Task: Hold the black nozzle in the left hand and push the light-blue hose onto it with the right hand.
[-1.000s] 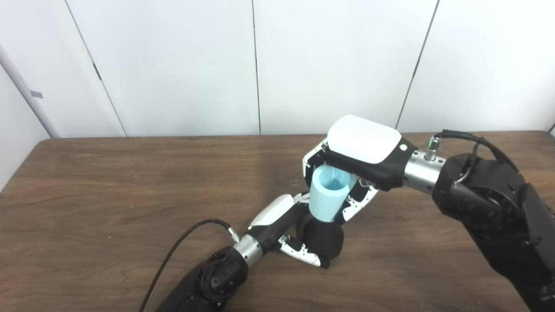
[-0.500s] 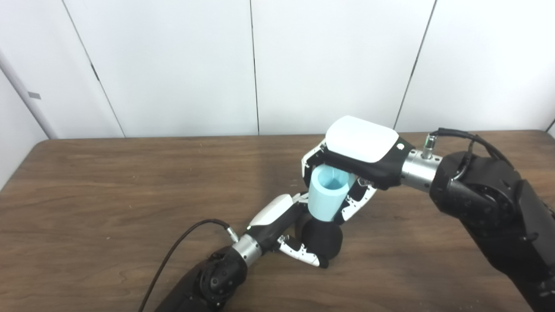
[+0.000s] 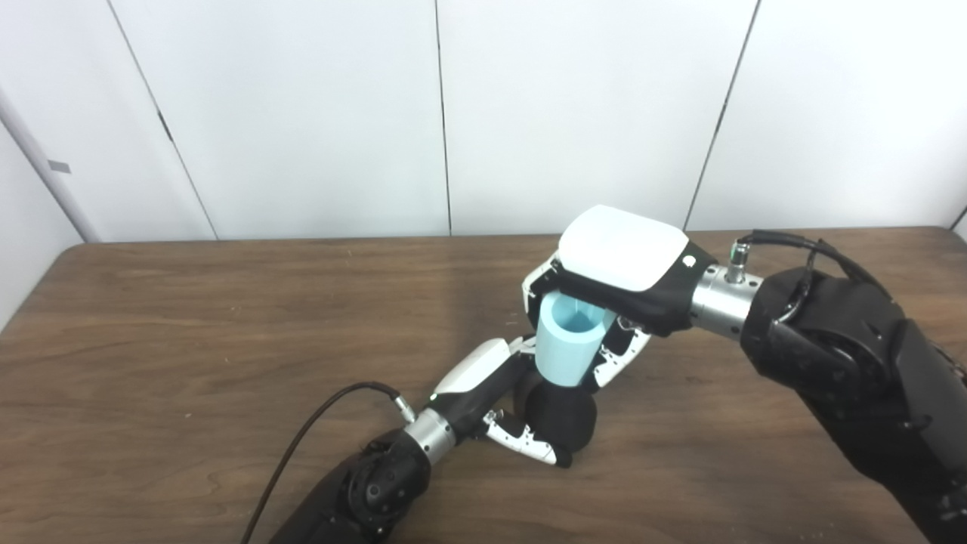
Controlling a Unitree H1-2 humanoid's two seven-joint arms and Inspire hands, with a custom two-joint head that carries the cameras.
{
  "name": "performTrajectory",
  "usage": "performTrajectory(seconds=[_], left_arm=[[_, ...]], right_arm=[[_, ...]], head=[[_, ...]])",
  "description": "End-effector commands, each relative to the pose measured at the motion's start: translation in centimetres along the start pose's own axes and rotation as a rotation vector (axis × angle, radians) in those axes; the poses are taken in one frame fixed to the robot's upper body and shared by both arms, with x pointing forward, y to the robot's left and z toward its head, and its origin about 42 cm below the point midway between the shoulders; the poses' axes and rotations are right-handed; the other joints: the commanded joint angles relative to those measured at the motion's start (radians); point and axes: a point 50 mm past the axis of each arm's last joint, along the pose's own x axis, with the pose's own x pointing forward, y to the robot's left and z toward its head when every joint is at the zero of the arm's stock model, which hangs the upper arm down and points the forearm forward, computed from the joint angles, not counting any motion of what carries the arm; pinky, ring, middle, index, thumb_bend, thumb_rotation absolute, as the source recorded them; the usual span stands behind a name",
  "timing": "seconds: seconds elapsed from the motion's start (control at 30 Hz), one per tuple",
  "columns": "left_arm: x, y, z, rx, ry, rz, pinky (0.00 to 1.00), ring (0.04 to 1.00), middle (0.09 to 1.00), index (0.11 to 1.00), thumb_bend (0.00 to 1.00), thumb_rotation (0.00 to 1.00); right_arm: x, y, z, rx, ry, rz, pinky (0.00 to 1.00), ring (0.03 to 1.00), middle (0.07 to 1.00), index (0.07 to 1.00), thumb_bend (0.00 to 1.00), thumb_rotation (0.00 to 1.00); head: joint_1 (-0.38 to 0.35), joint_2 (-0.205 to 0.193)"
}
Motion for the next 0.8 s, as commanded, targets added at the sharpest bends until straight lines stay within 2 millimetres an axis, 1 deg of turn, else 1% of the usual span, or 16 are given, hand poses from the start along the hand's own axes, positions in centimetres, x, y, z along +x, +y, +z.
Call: performTrajectory(seconds=[0.0, 0.1, 0.23, 0.33, 0.5, 0.57, 0.7, 0.77], left_arm=[[-5.7, -6.4, -6.5, -0.028, 0.364, -0.307, 1.00, 0.974, 0.810, 0.480, 0.52, 0.06], [-5.7, -6.4, -6.5, -0.028, 0.362, -0.306, 1.00, 0.974, 0.810, 0.480, 0.52, 0.06], [-5.6, -6.4, -6.4, -0.029, 0.361, -0.306, 1.00, 0.974, 0.810, 0.480, 0.52, 0.06], [-5.6, -6.4, -6.4, -0.029, 0.361, -0.305, 1.00, 0.974, 0.810, 0.480, 0.52, 0.06], [-5.6, -6.5, -6.3, -0.029, 0.362, -0.304, 1.00, 0.974, 0.810, 0.480, 0.52, 0.06], [-5.6, -6.5, -6.3, -0.029, 0.362, -0.304, 1.00, 0.974, 0.810, 0.480, 0.52, 0.06], [-5.5, -6.5, -6.3, -0.031, 0.363, -0.305, 1.00, 0.974, 0.810, 0.480, 0.52, 0.06], [-5.5, -6.4, -6.3, -0.031, 0.363, -0.305, 1.00, 0.974, 0.810, 0.480, 0.52, 0.06]], right_arm=[[-0.1, 0.3, 0.2, -0.058, -0.010, 0.109, 0.24, 0.326, 0.452, 0.509, 0.53, 0.00], [-0.1, 0.2, 0.2, -0.065, -0.014, 0.112, 0.22, 0.311, 0.453, 0.507, 0.53, 0.00], [-0.1, 0.4, 0.2, -0.068, -0.019, 0.116, 0.21, 0.310, 0.458, 0.503, 0.53, 0.00], [-0.1, 0.6, 0.2, -0.070, -0.021, 0.117, 0.20, 0.303, 0.445, 0.507, 0.53, 0.00], [-0.1, 1.1, 0.3, -0.064, -0.028, 0.116, 0.14, 0.228, 0.401, 0.506, 0.52, 0.00], [0.0, 1.3, 0.2, -0.061, -0.028, 0.115, 0.12, 0.208, 0.456, 0.487, 0.53, 0.00], [0.0, 1.6, 0.0, -0.052, -0.028, 0.113, 0.10, 0.184, 0.469, 0.483, 0.53, 0.00], [0.0, 1.8, 0.0, -0.053, -0.029, 0.114, 0.12, 0.196, 0.470, 0.482, 0.53, 0.00]], head=[[-0.001, 0.002], [-0.001, 0.002], [0.001, 0.003], [0.002, 0.002], [0.001, 0.004], [0.001, 0.004], [0.002, 0.005], [0.002, 0.005]])
